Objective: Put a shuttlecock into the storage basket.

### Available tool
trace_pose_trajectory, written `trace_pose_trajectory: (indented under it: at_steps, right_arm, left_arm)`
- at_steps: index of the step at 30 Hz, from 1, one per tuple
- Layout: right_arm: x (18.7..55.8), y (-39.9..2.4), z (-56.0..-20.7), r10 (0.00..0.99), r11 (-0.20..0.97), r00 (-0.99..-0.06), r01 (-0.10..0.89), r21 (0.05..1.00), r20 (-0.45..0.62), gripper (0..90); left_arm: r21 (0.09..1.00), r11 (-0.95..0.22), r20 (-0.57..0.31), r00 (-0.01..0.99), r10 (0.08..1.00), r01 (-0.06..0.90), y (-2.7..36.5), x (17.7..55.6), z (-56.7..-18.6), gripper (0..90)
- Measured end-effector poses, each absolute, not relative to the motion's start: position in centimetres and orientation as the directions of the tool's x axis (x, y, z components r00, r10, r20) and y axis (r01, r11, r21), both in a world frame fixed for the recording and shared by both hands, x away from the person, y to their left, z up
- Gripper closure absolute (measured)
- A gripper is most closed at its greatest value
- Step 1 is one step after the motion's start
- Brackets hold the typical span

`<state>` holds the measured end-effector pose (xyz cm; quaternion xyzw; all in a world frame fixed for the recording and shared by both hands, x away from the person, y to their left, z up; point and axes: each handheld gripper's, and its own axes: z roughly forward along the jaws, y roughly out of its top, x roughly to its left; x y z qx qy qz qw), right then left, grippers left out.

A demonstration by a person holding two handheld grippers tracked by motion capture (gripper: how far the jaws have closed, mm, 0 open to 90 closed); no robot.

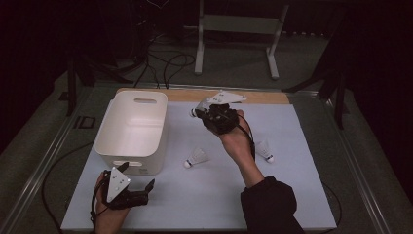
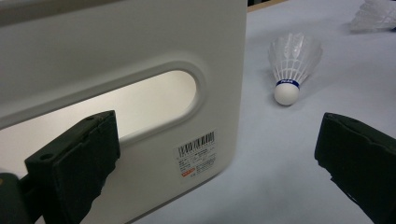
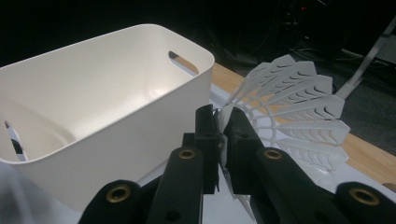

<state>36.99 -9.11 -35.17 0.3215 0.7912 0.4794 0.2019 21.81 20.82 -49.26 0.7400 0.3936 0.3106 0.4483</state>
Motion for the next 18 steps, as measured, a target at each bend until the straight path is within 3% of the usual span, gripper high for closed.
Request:
trace_pose_trajectory:
  at_steps: [18]
  right_arm:
    - [37.43, -8.29, -34.72, 0.701, 0.325, -0.713, 0.3, 0.897, -0.015, 85.1]
  left_arm:
    - [0.908, -0.288, 0.107, 0.497, 0.861, 0.304, 20.83, 21.8, -49.25, 0.6]
